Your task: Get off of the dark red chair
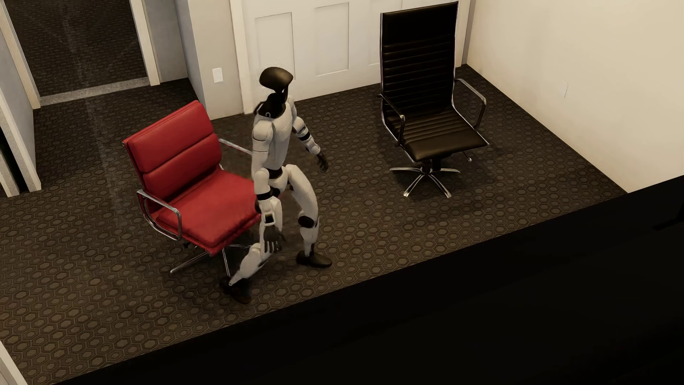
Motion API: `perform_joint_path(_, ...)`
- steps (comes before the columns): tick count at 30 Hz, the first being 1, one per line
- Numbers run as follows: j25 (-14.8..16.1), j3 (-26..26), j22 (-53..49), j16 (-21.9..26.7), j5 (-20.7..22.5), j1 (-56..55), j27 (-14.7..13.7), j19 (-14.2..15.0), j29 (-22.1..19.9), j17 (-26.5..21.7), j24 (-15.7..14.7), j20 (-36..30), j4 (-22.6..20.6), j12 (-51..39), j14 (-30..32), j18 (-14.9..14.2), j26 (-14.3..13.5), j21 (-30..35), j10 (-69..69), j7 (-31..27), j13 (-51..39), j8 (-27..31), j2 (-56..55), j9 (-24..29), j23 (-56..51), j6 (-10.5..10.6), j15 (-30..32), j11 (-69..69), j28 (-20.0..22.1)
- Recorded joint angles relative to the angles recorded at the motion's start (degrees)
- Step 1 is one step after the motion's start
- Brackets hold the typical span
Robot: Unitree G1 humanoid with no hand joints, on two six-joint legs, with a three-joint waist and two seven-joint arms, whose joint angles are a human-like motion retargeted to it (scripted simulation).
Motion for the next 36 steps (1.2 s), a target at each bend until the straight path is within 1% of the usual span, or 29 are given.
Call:
perform_joint_path(1,-0.1,-0.63,-0.3,0.24,-1.19,2.88,0.23,1.41,0.14,0.29,0.48,-0.67,-1.12,0.21,-0.51,2.42,0.1,-1.15,-1.91,0.3,0.06,1.26,-3.5,0.0,-0.26,-0.35,5.49,8.44,0.04)
perform_joint_path(2,0.18,-1.7,-0.88,0.96,-1.62,6.35,0.32,1.04,-0.43,0.98,1.3,-1.59,-2.25,0.05,0.13,4.74,0.2,-2.35,-5.0,0.91,-0.03,2.78,-7.75,0.63,-0.42,-0.91,10.06,17.17,0.22)
perform_joint_path(4,0.48,-4.28,-1.39,2.19,0.43,10.95,0.34,-0.61,-1.64,2.58,1.16,-4.46,-3.18,-1.14,-0.81,5.28,0.17,-4.96,-7.3,1.76,0.81,6.04,-16.83,2.35,-0.56,-0.83,6.06,30.59,1.36)
perform_joint_path(5,-0.39,-5.44,-0.99,2.52,2.45,12.87,0.68,-1.66,-0.83,3.29,1.03,-5.58,-3.54,-2.0,-1.59,5.83,0.31,-5.9,-8.18,1.7,1.67,7.28,-20.68,2.78,-0.5,-0.67,3.6,32.26,1.92)
perform_joint_path(6,-1.2,-6.59,-0.99,2.98,4.62,14.78,1.12,-2.82,0.34,3.92,0.5,-5.65,-3.81,-2.57,-2.82,6.13,0.26,-6.48,-9.05,1.73,2.2,8.42,-24.57,2.98,0.03,-0.6,1.68,31.23,2.25)
perform_joint_path(7,-2.07,-7.47,-1.28,3.59,7.0,16.93,1.58,-4.16,1.7,4.47,-0.23,-5.37,-3.9,-3.01,-4.14,5.87,-0.03,-6.96,-10.48,1.86,2.59,9.2,-28.08,3.1,0.39,-0.57,0.44,27.19,2.26)
perform_joint_path(8,-2.09,-8.23,-1.43,4.23,9.26,19.0,1.69,-4.86,2.4,5.04,-0.98,-5.23,-3.93,-3.32,-5.42,5.66,-0.4,-7.27,-11.57,1.99,2.81,9.76,-30.69,3.24,0.95,-0.51,0.28,20.61,2.23)
perform_joint_path(10,-0.65,-9.25,-1.14,5.19,13.52,23.21,1.26,-5.86,1.38,6.01,-1.69,-6.05,-4.31,-3.41,-7.65,5.66,-1.22,-7.6,-13.46,2.31,3.39,9.67,-32.41,3.1,2.42,-0.63,3.96,2.1,3.06)
perform_joint_path(11,-0.29,-9.62,-0.88,5.29,14.46,25.37,1.41,-5.58,1.41,6.03,-1.98,-6.78,-4.75,-3.35,-8.11,6.13,-1.37,-7.8,-13.99,2.75,4.09,9.06,-31.7,2.84,2.68,-0.8,8.21,-6.63,2.94)
perform_joint_path(12,-0.05,-9.79,-0.46,5.0,14.78,26.99,1.68,-5.37,1.59,5.69,-1.69,-7.02,-5.31,-3.23,-8.43,6.14,-1.4,-8.12,-13.61,3.25,5.0,8.33,-30.74,2.18,2.88,-0.86,10.59,-12.28,2.59)
perform_joint_path(14,-0.3,-9.57,-0.42,3.63,13.43,29.84,2.41,-4.6,2.35,4.24,-0.47,-5.82,-6.54,-2.59,-9.04,6.08,-1.04,-9.19,-9.14,3.58,7.25,6.26,-28.03,0.88,3.57,-0.68,9.69,-10.15,1.63)
perform_joint_path(15,0.28,-8.91,-0.67,2.76,13.31,29.68,2.71,-5.39,1.82,3.49,-0.64,-4.8,-5.94,-1.98,-8.67,4.42,-1.01,-9.28,-3.28,3.89,8.0,6.12,-26.06,0.28,3.99,0.16,10.95,-10.63,2.38)
perform_joint_path(16,0.79,-8.09,-0.69,2.23,13.84,27.76,2.78,-6.26,2.14,3.26,-1.59,-3.65,-3.89,-1.16,-6.11,-0.85,-0.87,-8.44,5.98,4.17,7.69,7.02,-23.95,0.32,5.21,0.83,11.02,-9.47,2.72)
perform_joint_path(17,1.44,-7.28,-0.86,1.96,14.13,24.35,3.3,-7.67,2.1,3.17,-2.81,-3.09,-1.24,-0.23,0.83,-9.0,-0.36,-7.67,16.98,4.63,7.43,7.44,-21.71,0.47,5.32,1.24,9.91,-8.49,2.44)
perform_joint_path(18,2.46,-6.49,-1.12,1.76,14.11,20.04,3.42,-9.64,1.54,2.84,-3.76,-3.39,1.3,-0.05,5.55,-12.51,0.05,-7.35,28.2,4.78,7.13,6.96,-19.11,1.04,4.21,1.79,7.74,-8.02,1.46)
perform_joint_path(19,2.79,-5.57,-0.77,1.48,13.99,16.7,2.97,-10.18,1.12,2.73,-4.2,-4.31,2.64,-0.29,2.5,-10.67,0.19,-7.67,35.64,4.38,6.26,6.12,-16.22,2.13,3.3,2.0,6.25,-8.0,1.77)
perform_joint_path(20,2.47,-4.84,-0.02,1.09,13.51,13.57,2.33,-10.15,0.06,2.86,-3.84,-4.56,3.2,-0.07,0.67,-8.91,0.31,-7.5,38.63,3.55,5.18,6.36,-14.32,2.46,3.01,1.75,5.33,-7.91,2.33)
perform_joint_path(22,3.61,-3.9,0.31,0.51,11.92,9.14,1.33,-8.75,-1.79,2.82,-4.85,-2.62,4.39,1.49,-2.29,-7.93,0.41,-5.7,33.84,2.0,4.27,6.92,-11.7,1.37,0.95,1.44,3.46,-8.21,1.81)
perform_joint_path(23,3.17,-3.29,0.32,0.25,10.92,8.01,0.89,-7.87,-2.02,2.63,-4.73,-1.8,4.39,1.94,-2.99,-6.13,0.31,-5.04,27.31,1.28,3.9,7.05,-10.93,0.76,0.02,1.46,2.44,-8.22,1.52)
perform_joint_path(24,2.62,-2.93,0.34,0.09,9.88,7.56,0.62,-7.21,-2.17,2.38,-4.2,-1.04,4.36,2.38,-2.42,-4.95,0.22,-3.91,19.25,0.25,3.3,7.6,-10.68,0.35,-0.5,1.58,1.32,-7.64,1.52)
perform_joint_path(25,2.64,-3.07,0.39,0.09,8.93,7.46,0.19,-6.53,-2.62,2.17,-4.19,-0.17,4.68,2.92,0.14,-5.14,0.09,-2.27,11.05,-1.12,2.62,8.3,-11.6,0.14,-0.85,1.88,-0.57,-5.02,1.68)
perform_joint_path(27,2.7,-3.42,0.87,0.4,6.97,8.07,0.05,-4.95,-2.41,2.27,-4.82,0.11,5.94,4.02,5.83,-3.59,0.22,0.07,-3.02,-4.39,1.97,9.77,-14.12,-1.23,-0.88,2.33,-2.89,-0.45,1.67)
perform_joint_path(28,2.47,-3.68,0.75,0.83,6.27,8.14,0.18,-4.36,-1.94,2.54,-4.9,0.3,6.9,4.45,7.03,-4.24,0.25,0.83,-5.75,-5.76,1.65,10.73,-14.85,-1.82,-0.5,2.41,-3.26,0.34,1.6)
perform_joint_path(29,2.53,-3.88,0.62,1.1,5.35,8.21,0.18,-3.54,-1.94,2.67,-4.82,0.59,7.66,4.46,10.0,-5.95,0.14,1.15,-6.77,-6.09,1.4,11.41,-15.21,-1.99,-0.14,2.59,-3.36,0.49,1.47)
perform_joint_path(30,2.65,-3.96,0.49,1.19,4.54,8.43,-0.05,-2.86,-2.16,2.7,-4.47,0.77,8.06,4.5,11.49,-6.42,-0.02,1.59,-6.05,-5.87,1.51,12.16,-15.64,-2.06,0.07,2.94,-3.05,0.45,1.44)
perform_joint_path(31,2.75,-4.07,0.04,1.51,3.7,9.26,-0.35,-2.0,-1.9,2.69,-4.38,1.2,7.98,4.77,9.68,-5.68,-0.38,2.14,-4.98,-5.55,1.45,13.01,-16.45,-2.2,0.52,3.12,-1.98,0.27,1.37)
perform_joint_path(32,2.19,-4.21,-0.33,1.87,2.74,10.44,-0.33,-0.77,-1.73,2.69,-4.08,1.54,7.65,5.07,5.49,-5.06,-0.76,2.48,-4.86,-5.01,1.32,13.77,-18.14,-2.71,1.0,3.17,-0.53,0.41,1.49)
perform_joint_path(34,0.15,-4.98,-1.23,3.24,0.66,13.35,-0.06,0.94,-0.63,2.91,-2.23,1.94,6.11,4.72,-1.47,-2.82,-1.25,2.16,-7.55,-3.54,0.8,14.23,-21.96,-2.85,1.45,2.46,2.05,1.25,0.89)
perform_joint_path(36,1.51,-4.94,-0.78,3.49,-0.3,13.49,0.3,1.31,-1.24,3.82,-3.04,1.62,4.43,3.22,-1.88,-3.09,-1.72,1.03,-7.58,-2.49,-0.48,14.55,-24.38,-2.3,3.99,1.65,5.96,1.32,2.7)
